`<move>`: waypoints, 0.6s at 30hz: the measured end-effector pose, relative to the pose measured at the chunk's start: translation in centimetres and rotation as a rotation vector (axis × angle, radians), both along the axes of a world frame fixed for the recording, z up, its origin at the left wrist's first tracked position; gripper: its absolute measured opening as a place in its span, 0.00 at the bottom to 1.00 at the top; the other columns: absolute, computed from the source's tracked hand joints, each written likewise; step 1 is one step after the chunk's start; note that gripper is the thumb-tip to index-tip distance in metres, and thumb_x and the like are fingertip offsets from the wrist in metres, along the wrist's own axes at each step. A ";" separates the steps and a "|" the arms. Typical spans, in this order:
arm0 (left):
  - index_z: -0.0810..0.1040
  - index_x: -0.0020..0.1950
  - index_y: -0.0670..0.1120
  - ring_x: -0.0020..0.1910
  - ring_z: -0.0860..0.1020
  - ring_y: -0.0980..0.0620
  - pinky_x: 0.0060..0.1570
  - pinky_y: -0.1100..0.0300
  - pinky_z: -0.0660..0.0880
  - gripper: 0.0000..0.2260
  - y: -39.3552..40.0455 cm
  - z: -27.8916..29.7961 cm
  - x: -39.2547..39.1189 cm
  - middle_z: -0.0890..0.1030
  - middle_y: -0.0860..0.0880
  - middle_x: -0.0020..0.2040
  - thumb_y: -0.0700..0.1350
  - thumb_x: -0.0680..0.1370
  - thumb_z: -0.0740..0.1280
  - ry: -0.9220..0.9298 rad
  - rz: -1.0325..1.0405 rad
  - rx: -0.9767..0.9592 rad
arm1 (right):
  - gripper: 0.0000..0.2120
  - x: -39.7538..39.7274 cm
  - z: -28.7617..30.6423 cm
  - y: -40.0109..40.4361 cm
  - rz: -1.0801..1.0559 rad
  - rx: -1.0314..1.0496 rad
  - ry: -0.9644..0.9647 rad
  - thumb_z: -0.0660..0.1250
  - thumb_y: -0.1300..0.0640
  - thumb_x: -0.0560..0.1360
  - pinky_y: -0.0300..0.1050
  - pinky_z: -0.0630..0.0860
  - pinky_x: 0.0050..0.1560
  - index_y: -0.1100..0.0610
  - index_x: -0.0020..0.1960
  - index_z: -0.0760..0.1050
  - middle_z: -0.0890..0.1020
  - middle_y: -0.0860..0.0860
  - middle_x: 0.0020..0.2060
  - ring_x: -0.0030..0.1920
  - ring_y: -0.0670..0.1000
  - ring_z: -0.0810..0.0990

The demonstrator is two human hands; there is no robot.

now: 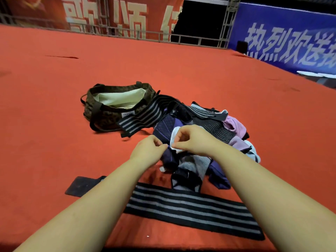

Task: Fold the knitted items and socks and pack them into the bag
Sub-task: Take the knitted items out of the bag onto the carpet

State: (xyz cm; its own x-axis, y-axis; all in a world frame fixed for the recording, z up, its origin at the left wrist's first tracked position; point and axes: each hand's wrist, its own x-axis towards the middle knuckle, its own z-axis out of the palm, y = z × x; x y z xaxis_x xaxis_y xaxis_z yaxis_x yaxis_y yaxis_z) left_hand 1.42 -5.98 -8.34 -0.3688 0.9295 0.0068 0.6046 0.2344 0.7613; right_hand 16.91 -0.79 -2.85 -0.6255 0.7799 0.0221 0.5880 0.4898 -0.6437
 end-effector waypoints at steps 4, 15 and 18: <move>0.75 0.45 0.49 0.50 0.79 0.48 0.51 0.55 0.73 0.07 2.5 0.8 -2.1 0.81 0.50 0.48 0.51 0.74 0.68 0.022 0.026 -0.012 | 0.11 -2.6 0.8 2.7 0.005 0.075 -0.030 0.74 0.54 0.69 0.40 0.72 0.40 0.49 0.34 0.73 0.78 0.43 0.32 0.33 0.42 0.74; 0.66 0.71 0.48 0.68 0.69 0.45 0.66 0.51 0.66 0.27 10.3 1.5 -8.2 0.73 0.47 0.68 0.50 0.74 0.67 0.127 0.155 0.052 | 0.02 -6.3 2.0 11.1 -0.200 0.353 -0.063 0.68 0.57 0.72 0.46 0.74 0.48 0.51 0.44 0.76 0.81 0.48 0.43 0.47 0.52 0.78; 0.68 0.70 0.50 0.66 0.71 0.45 0.64 0.52 0.67 0.24 11.5 1.0 -8.6 0.75 0.47 0.65 0.50 0.75 0.67 0.240 0.089 0.013 | 0.08 -7.1 1.9 12.9 -0.295 0.466 -0.072 0.67 0.56 0.72 0.45 0.69 0.48 0.52 0.51 0.75 0.78 0.51 0.49 0.52 0.54 0.75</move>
State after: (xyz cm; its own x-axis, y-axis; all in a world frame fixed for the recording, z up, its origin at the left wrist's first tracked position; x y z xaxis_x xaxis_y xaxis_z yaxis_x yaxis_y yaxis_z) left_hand -7.17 5.56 -7.34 -0.4356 0.8926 0.1158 0.7456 0.2858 0.6020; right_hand 9.76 12.13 -0.92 -0.3947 0.8400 0.3722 0.7779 0.5211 -0.3511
